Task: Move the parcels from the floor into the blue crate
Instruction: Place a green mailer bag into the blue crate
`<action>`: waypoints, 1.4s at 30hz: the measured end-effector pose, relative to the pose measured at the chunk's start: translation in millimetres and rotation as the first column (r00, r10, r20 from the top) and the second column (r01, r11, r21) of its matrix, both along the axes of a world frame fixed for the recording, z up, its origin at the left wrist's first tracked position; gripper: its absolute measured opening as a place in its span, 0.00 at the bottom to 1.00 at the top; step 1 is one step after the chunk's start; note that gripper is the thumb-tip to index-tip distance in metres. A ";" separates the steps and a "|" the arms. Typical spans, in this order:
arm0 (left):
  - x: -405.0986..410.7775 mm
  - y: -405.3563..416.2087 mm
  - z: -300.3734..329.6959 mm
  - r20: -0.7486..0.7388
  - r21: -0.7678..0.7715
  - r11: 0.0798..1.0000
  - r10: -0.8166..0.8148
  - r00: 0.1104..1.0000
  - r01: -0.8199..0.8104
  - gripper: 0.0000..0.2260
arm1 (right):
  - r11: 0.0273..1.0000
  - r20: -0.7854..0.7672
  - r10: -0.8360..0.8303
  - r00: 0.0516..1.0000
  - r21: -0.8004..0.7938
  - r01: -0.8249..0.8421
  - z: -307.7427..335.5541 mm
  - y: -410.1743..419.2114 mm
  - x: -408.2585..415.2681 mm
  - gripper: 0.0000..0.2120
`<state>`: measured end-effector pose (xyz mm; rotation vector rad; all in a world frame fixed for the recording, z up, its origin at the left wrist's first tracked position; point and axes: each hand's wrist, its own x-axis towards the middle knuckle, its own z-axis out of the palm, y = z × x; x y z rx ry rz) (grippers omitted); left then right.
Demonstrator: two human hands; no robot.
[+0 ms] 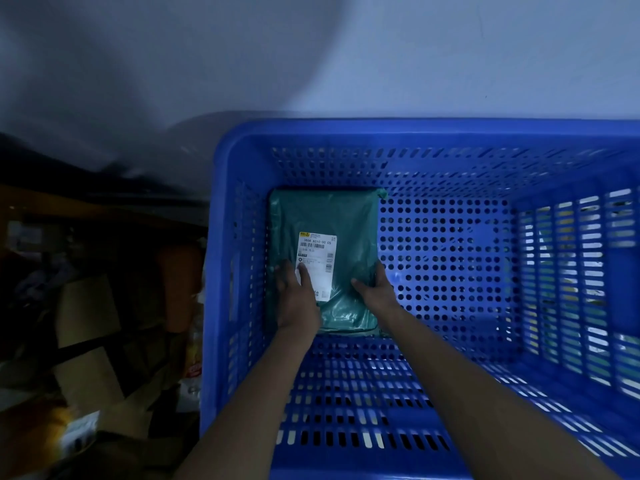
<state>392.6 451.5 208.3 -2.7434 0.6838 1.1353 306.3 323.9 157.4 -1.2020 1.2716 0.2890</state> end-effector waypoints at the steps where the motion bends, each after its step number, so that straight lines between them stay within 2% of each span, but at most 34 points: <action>1: 1.5 -0.6 0.9 -0.019 0.013 1.000 0.000 1.000 0.001 0.41 | 0.998 -0.032 0.049 0.998 -0.028 -0.050 1.9 -1.2 1.6 0.36; 4: 9.8 -5.7 9.3 -0.104 0.044 0.998 0.041 0.994 -0.037 0.42 | 0.947 -0.163 0.275 0.947 -0.126 -0.297 17.8 -8.8 3.8 0.36; 6: 18.1 -8.0 17.8 -0.114 0.034 0.998 0.048 0.992 -0.045 0.41 | 0.857 -0.231 0.423 0.876 -0.214 -0.470 34.3 -15.6 -1.6 0.40; 9: 24.3 -9.0 44.6 -0.011 -0.037 0.999 -0.011 1.000 0.010 0.36 | 0.626 -0.387 0.565 0.729 -0.375 -0.684 69.4 -26.8 -16.8 0.47; 11: 23.2 -11.4 69.1 0.088 -0.090 0.991 -0.094 0.992 0.102 0.35 | 0.461 -0.462 0.601 0.652 -0.465 -0.756 96.4 -36.5 -26.4 0.48; 13: 19.7 -18.5 102.2 0.188 -0.149 0.968 -0.172 0.967 0.201 0.33 | 0.361 -0.503 0.617 0.605 -0.503 -0.786 134.7 -47.4 -36.3 0.48; 15: 16.2 -32.0 137.8 0.247 -0.193 0.946 -0.210 0.946 0.260 0.32 | 0.315 -0.532 0.603 0.595 -0.526 -0.790 171.0 -58.2 -45.8 0.47; 21: -3.9 -98.4 238.2 0.362 -0.201 0.900 -0.298 0.883 0.386 0.33 | 0.321 -0.514 0.527 0.677 -0.617 -0.718 270.1 -98.9 -85.0 0.45; 26: -68.6 -153.6 310.7 0.458 -0.246 0.819 -0.373 0.807 0.518 0.29 | 0.327 -0.462 0.447 0.766 -0.713 -0.620 339.3 -140.6 -162.7 0.37; 29: -136.6 -185.7 340.9 0.466 -0.251 0.781 -0.420 0.779 0.571 0.28 | 0.379 -0.393 0.398 0.829 -0.753 -0.539 372.3 -165.7 -232.2 0.34; 34: -284.8 -233.1 377.1 0.480 -0.299 0.703 -0.473 0.739 0.645 0.25 | 0.409 -0.338 0.305 0.890 -0.798 -0.443 413.7 -200.5 -385.0 0.31; 38: -394.9 -268.6 395.2 0.468 -0.367 0.644 -0.495 0.732 0.671 0.23 | 0.459 -0.352 0.230 0.907 -0.783 -0.420 437.7 -231.2 -507.4 0.30; 42: -471.4 -299.8 405.2 0.450 -0.395 0.623 -0.509 0.733 0.675 0.21 | 0.536 -0.365 0.174 0.915 -0.744 -0.399 450.2 -258.8 -592.7 0.28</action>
